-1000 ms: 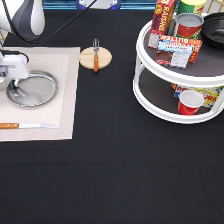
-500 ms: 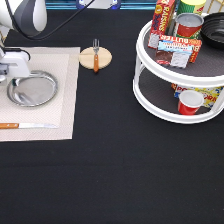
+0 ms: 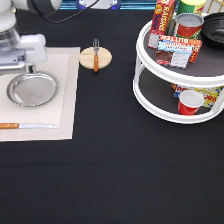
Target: Arrange plate and fork
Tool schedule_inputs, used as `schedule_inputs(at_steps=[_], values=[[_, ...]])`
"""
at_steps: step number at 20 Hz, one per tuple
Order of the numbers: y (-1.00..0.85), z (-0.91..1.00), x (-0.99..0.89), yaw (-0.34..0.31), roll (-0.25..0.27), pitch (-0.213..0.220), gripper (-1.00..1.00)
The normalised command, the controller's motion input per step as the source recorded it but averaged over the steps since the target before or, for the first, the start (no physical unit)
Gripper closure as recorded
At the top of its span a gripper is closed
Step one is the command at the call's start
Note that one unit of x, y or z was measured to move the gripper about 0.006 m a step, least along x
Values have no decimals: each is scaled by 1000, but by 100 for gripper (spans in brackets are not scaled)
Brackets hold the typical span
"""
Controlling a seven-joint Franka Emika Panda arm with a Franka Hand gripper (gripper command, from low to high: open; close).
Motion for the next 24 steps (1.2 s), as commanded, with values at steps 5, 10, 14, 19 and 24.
schedule_inputs(at_steps=[5,10,14,19,24], values=[[971,106,-634,0,-27,-62,-100],[937,-125,-616,0,-63,-43,-100],[906,-189,-621,0,-66,-48,-100],[873,-3,-435,-42,-52,-75,-100],[585,-12,-403,-120,-59,-94,-100]])
